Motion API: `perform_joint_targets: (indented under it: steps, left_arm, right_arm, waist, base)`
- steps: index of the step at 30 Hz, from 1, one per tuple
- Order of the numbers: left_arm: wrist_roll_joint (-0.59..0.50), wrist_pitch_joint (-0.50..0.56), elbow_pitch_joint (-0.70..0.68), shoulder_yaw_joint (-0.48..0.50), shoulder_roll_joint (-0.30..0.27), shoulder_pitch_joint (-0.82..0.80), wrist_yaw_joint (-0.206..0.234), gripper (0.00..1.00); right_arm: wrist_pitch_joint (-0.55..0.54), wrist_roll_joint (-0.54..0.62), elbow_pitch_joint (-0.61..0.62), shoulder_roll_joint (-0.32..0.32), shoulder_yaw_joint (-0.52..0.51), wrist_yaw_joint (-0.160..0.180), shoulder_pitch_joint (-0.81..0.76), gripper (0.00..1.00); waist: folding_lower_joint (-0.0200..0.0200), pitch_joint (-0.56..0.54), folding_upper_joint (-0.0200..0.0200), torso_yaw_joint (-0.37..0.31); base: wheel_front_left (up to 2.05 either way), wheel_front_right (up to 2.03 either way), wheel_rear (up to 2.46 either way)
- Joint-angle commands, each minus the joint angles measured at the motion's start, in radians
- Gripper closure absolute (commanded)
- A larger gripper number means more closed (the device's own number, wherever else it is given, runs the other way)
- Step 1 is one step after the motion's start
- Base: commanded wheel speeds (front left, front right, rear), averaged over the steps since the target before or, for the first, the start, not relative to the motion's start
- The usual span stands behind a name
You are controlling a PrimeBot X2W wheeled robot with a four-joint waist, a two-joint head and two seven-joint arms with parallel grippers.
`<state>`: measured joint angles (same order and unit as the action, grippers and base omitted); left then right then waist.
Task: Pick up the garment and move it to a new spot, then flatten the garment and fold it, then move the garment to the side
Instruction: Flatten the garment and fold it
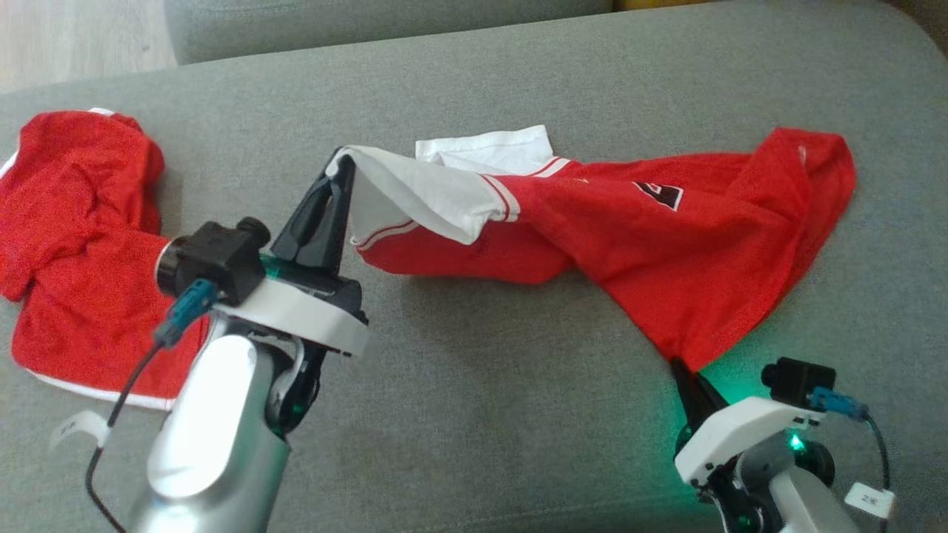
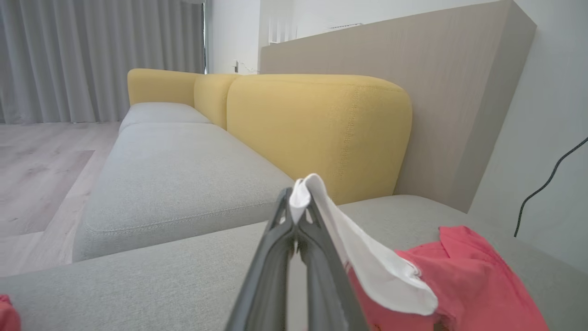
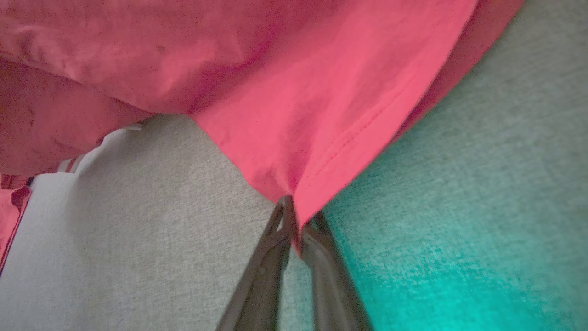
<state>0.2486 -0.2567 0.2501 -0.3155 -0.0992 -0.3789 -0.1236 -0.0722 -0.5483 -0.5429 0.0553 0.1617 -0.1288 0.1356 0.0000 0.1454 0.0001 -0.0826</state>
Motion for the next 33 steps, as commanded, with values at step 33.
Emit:
perform_joint_targets:
  steps: [33]
  left_arm:
    - [-0.078, 0.073, -0.368, 0.241, -0.128, -0.136, 0.011, 1.00]
  right_arm:
    - [-0.401, 0.188, 0.549, 0.367, -0.069, -0.002, 0.499, 1.00]
  waist:
    - [0.0000, -0.262, -0.0001, 0.068]
  base:
    - [0.00, 0.00, 0.00]
